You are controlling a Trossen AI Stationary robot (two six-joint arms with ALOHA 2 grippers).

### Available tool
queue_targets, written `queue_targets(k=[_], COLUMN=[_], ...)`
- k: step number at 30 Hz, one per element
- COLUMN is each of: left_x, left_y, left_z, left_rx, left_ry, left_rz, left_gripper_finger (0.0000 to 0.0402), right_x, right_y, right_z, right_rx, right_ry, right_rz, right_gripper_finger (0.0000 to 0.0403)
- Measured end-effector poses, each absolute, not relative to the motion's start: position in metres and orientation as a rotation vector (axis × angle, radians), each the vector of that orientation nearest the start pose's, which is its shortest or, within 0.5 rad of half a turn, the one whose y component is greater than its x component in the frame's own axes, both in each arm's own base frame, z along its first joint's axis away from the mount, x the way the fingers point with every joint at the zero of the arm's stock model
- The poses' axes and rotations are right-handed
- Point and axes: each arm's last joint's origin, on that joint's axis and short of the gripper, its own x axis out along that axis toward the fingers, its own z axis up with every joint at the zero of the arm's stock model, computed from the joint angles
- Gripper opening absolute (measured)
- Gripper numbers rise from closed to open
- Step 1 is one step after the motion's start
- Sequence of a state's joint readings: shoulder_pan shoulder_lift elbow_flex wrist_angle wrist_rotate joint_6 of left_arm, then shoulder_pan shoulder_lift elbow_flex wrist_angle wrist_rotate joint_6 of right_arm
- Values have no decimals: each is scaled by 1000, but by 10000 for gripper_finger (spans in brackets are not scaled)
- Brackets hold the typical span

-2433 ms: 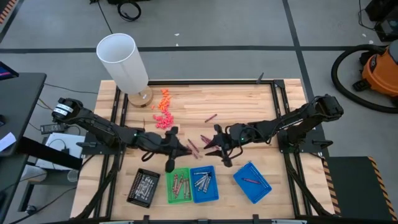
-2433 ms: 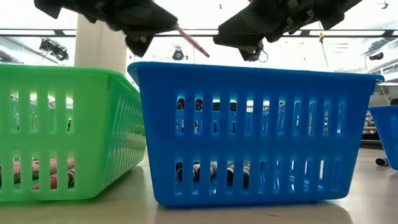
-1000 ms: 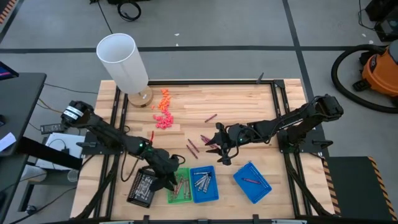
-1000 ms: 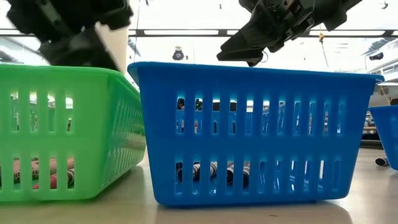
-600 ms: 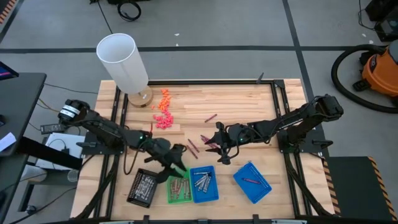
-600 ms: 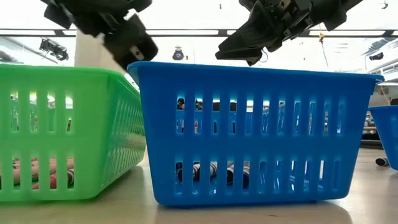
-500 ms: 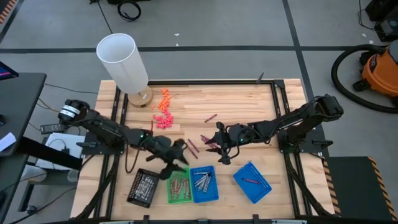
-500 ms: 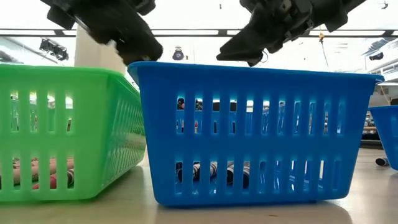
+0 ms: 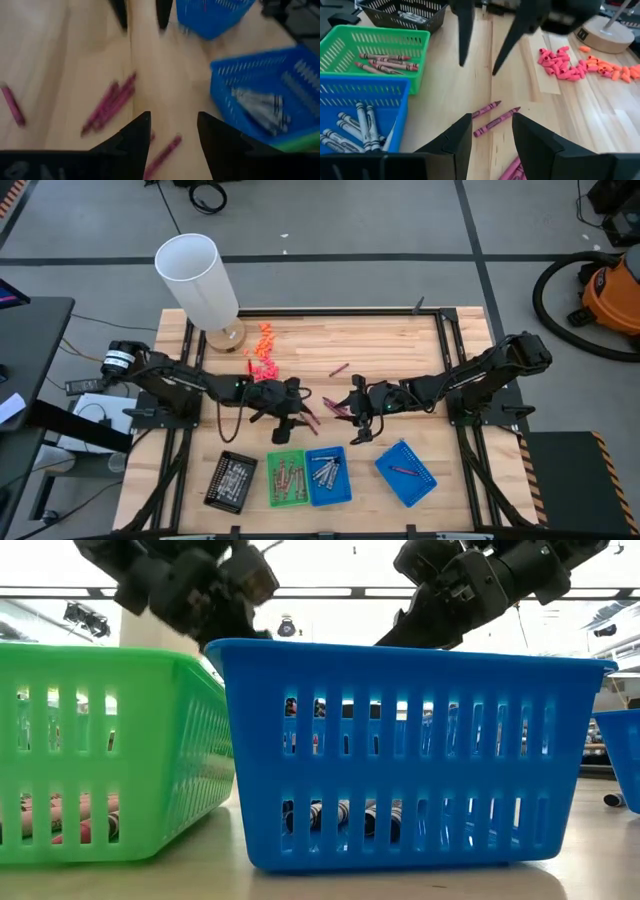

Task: Sort crayons
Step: Put the red crayon into the right blue bin

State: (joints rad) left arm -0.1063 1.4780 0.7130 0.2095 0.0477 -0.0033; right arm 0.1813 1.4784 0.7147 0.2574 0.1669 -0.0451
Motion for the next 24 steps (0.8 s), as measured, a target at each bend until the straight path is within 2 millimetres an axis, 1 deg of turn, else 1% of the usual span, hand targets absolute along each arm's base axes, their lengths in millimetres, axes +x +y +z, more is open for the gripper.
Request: queue_targets(k=[4,9,19,24], left_x=[300,303,308,311], left_y=[-19,-7,11,21], left_z=[173,156,138,124], left_rx=[-13,56,133,149], left_ry=[611,669,701,709], left_rz=[-173,-166,-210,-258], left_gripper_finger=[172,172,172,172], right_x=[295,295,295,295], right_y=[47,43,43,43], right_z=[194,193,193,194], right_rx=[-152,-163,-187,-187], right_ry=[496,505,502,497], right_rz=[23,15,20,22], right_gripper_finger=[149,149,149,149])
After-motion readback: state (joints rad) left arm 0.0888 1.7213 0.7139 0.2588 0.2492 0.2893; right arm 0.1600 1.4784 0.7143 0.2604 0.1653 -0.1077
